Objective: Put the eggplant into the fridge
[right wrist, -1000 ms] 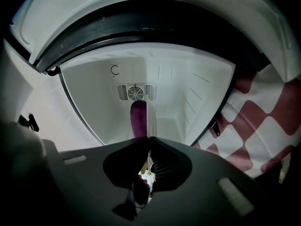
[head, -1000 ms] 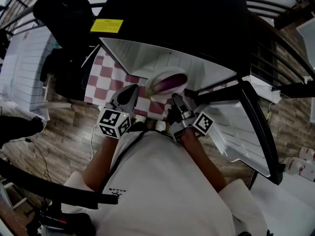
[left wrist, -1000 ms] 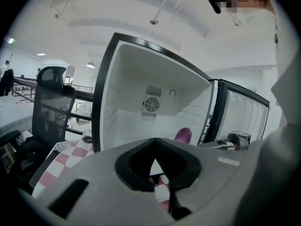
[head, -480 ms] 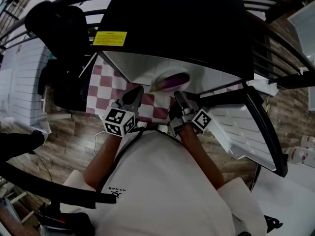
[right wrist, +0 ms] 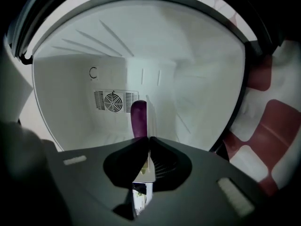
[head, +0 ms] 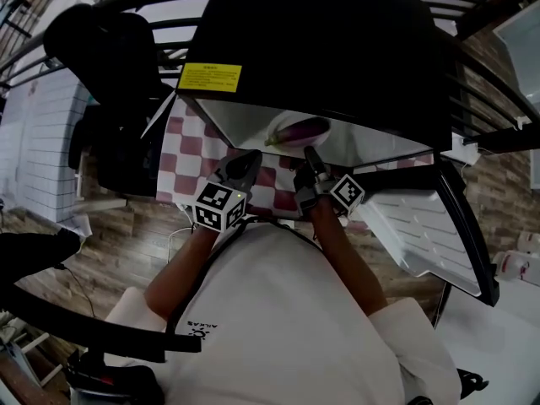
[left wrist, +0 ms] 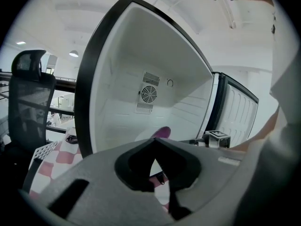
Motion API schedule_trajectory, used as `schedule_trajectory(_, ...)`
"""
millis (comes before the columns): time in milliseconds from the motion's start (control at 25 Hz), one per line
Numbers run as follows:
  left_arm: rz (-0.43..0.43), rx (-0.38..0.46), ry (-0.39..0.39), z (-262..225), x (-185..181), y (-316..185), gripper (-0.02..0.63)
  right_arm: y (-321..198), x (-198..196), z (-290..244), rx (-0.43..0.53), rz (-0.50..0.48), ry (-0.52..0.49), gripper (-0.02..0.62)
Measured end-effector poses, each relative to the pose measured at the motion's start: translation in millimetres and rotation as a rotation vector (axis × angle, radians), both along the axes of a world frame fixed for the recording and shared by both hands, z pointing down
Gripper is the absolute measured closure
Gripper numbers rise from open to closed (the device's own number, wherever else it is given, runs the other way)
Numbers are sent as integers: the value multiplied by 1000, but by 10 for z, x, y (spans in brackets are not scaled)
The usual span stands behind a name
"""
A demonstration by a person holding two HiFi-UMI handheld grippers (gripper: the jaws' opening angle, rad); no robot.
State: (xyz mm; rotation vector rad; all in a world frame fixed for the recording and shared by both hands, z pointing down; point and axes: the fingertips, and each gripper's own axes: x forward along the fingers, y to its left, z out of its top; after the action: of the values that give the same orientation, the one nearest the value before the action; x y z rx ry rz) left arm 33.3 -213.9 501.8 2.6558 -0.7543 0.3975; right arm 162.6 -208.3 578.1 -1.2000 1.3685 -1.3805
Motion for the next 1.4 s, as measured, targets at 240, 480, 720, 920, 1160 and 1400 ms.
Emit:
schedule_trajectory(240, 15, -5, -15, 37, -28, -86, 600, -251, -47, 167, -24, 9, -12, 572)
schedule_trajectory(480, 1, -9, -23, 72, -83, -187, 600, -452, -69, 349, -51, 8, -12, 571)
schedule_trajectory(720, -21, -21, -39, 121, -199, -256, 601, -642, -140, 397, -62, -5, -11, 571)
schedule_trajectory(920, -35, -22, -43, 133, -238, -289, 600, -732, -151, 451, -75, -9, -12, 571)
schedule_trajectory(1160, -48, -27, -46, 142, -258, -328, 601, -810, -191, 480, -86, -22, -11, 571)
schedule_trajectory(1400, -65, -31, -46, 150, -304, -351, 601, -849, -228, 534, -102, -33, -10, 571)
